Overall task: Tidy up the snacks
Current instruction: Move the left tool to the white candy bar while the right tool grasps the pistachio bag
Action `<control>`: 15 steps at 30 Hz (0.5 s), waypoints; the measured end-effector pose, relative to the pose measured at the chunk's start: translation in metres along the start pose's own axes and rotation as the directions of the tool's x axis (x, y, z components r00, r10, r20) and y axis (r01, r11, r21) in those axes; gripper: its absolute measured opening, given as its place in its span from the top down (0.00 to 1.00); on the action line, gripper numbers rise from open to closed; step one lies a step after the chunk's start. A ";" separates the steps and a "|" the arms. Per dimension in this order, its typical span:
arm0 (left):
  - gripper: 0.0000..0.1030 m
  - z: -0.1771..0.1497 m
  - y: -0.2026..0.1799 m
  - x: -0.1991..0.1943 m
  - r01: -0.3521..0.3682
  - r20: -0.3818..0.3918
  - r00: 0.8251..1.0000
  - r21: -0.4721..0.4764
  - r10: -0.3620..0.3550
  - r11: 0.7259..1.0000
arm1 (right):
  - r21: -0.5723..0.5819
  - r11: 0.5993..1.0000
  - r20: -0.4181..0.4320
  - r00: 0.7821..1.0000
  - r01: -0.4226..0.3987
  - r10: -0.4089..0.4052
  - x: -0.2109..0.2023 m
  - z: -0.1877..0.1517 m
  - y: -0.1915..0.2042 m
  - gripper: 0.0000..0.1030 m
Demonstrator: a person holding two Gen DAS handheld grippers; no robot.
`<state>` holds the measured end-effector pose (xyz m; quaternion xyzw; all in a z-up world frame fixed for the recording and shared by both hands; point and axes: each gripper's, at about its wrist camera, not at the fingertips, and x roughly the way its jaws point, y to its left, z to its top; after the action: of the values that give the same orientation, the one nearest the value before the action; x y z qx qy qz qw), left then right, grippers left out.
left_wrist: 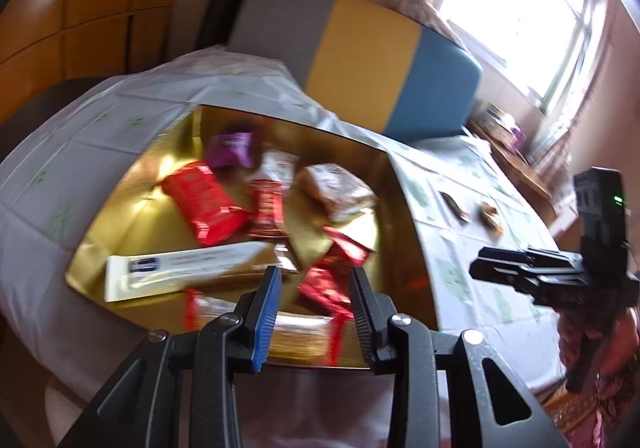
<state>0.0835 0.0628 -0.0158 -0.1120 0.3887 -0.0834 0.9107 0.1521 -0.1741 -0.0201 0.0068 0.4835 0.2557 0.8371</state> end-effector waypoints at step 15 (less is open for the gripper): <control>0.65 0.007 -0.106 0.031 0.172 -0.108 0.982 0.206 -0.152 0.963 | 0.256 0.906 -0.052 0.941 0.336 -0.334 -0.025 0.005 -0.178 0.34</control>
<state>0.1028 -0.0455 -0.0039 -0.0408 0.4081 -0.2041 0.8889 0.2209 -0.3386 -0.0432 0.0330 0.5099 0.0421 0.8585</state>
